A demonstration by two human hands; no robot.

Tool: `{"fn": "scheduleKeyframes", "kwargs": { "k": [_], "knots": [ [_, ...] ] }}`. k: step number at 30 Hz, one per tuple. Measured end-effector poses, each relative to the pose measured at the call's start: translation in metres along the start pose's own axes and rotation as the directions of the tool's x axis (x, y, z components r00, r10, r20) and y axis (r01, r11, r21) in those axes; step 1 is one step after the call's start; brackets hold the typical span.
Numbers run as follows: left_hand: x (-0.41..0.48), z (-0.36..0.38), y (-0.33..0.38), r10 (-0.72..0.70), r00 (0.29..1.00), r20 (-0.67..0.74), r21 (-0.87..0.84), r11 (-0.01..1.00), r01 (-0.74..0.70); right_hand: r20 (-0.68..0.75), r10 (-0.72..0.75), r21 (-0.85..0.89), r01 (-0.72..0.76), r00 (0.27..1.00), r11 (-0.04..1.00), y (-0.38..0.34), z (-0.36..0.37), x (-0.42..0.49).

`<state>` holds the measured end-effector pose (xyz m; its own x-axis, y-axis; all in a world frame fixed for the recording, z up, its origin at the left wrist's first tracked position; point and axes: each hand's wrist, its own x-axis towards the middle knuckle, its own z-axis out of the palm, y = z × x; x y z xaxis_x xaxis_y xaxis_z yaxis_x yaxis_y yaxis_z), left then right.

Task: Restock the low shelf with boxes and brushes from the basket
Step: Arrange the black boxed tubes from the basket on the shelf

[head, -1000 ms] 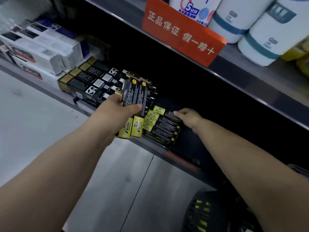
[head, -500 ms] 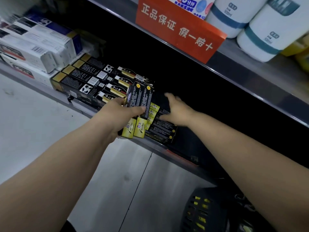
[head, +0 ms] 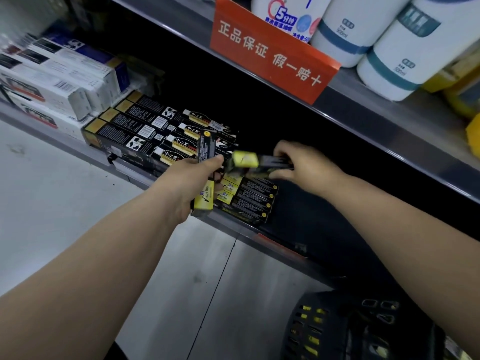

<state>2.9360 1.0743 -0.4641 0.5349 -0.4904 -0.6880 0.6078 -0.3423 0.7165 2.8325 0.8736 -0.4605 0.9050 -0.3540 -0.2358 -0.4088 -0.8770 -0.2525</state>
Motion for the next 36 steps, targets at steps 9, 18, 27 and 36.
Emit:
{"fn": "scheduleKeyframes", "kwargs": {
  "k": [9, 18, 27, 36],
  "knots": [
    [0.002, 0.001, -0.002, 0.03, 0.998, -0.058, 0.077, 0.997, -0.025, 0.093, 0.424, -0.154, -0.408, 0.901, 0.9, 0.04, 0.056, 0.045],
    [0.016, -0.001, -0.008, 0.085, 0.995, -0.054, 0.133, 0.988, -0.077, 0.278, 0.418, -0.151, -0.39, 0.865, 0.908, 0.022, 0.074, 0.046],
    [0.015, -0.001, -0.009, 0.267, 0.959, 0.1, 0.444, 0.85, -0.283, 0.055, -0.322, 0.072, 0.317, 0.945, 0.946, -0.054, 0.002, 0.006],
    [0.01, -0.006, -0.008, 0.441, 0.888, 0.132, 0.7, 0.592, -0.399, 0.01, 0.104, 0.065, -0.104, 0.995, 0.992, 0.003, 0.011, 0.006]
  ]
}}
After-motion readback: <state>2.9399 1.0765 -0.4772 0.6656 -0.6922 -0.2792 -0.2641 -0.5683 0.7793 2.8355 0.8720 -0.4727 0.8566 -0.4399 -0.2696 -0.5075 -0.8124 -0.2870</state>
